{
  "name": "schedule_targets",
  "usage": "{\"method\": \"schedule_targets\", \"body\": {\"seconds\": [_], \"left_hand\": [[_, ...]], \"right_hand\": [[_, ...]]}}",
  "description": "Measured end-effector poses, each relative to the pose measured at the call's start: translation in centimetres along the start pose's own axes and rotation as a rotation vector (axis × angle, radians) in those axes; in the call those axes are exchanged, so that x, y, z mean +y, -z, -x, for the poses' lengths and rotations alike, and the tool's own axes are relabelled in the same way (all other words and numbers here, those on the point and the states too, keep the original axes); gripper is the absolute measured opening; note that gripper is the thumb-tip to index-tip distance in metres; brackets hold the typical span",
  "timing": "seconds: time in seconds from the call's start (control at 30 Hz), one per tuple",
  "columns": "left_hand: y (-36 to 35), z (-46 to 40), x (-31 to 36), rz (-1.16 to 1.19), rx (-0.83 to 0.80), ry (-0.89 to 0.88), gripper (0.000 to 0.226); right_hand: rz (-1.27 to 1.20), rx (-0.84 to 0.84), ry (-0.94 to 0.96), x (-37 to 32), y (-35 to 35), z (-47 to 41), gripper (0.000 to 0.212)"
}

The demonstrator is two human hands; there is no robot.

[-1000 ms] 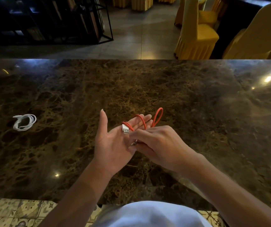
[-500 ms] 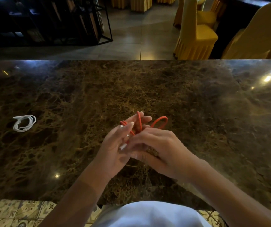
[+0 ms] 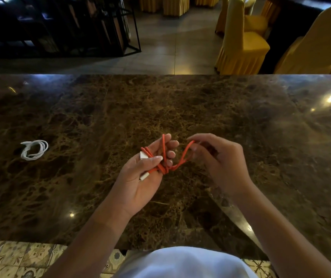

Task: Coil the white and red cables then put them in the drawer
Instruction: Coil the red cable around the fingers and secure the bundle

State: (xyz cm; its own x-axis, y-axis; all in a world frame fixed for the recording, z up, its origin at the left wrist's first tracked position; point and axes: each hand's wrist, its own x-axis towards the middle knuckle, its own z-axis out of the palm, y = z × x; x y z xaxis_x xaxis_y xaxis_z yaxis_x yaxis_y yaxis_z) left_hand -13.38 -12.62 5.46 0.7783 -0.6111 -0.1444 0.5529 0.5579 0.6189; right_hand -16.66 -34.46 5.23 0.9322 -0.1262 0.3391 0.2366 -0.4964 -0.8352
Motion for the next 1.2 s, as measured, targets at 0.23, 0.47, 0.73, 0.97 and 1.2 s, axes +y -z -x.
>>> {"method": "schedule_targets", "body": {"seconds": [0.23, 0.47, 0.73, 0.97, 1.2], "left_hand": [[-0.2, 0.1, -1.1, -0.369, 0.122, 0.143, 0.034], [0.0, 0.3, -1.0, -0.315, 0.132, 0.135, 0.034], [-0.5, 0.0, 0.0, -0.071, 0.126, 0.120, 0.037], [-1.6, -1.2, 0.5, 0.113, 0.299, 0.038, 0.019], [-0.9, -2.7, -0.2, 0.177, 0.423, -0.031, 0.037]], "right_hand": [[-0.088, -0.203, -0.179, -1.2, -0.1, -3.4, 0.011], [0.068, -0.352, -0.230, -2.9, -1.4, -2.3, 0.031], [-0.429, -0.373, -0.349, -2.0, -3.5, -0.4, 0.044], [-0.829, -0.507, -0.420, -1.1, -4.5, 0.9, 0.047], [0.207, 0.102, 0.005, -1.9, -4.4, 1.7, 0.040]]}}
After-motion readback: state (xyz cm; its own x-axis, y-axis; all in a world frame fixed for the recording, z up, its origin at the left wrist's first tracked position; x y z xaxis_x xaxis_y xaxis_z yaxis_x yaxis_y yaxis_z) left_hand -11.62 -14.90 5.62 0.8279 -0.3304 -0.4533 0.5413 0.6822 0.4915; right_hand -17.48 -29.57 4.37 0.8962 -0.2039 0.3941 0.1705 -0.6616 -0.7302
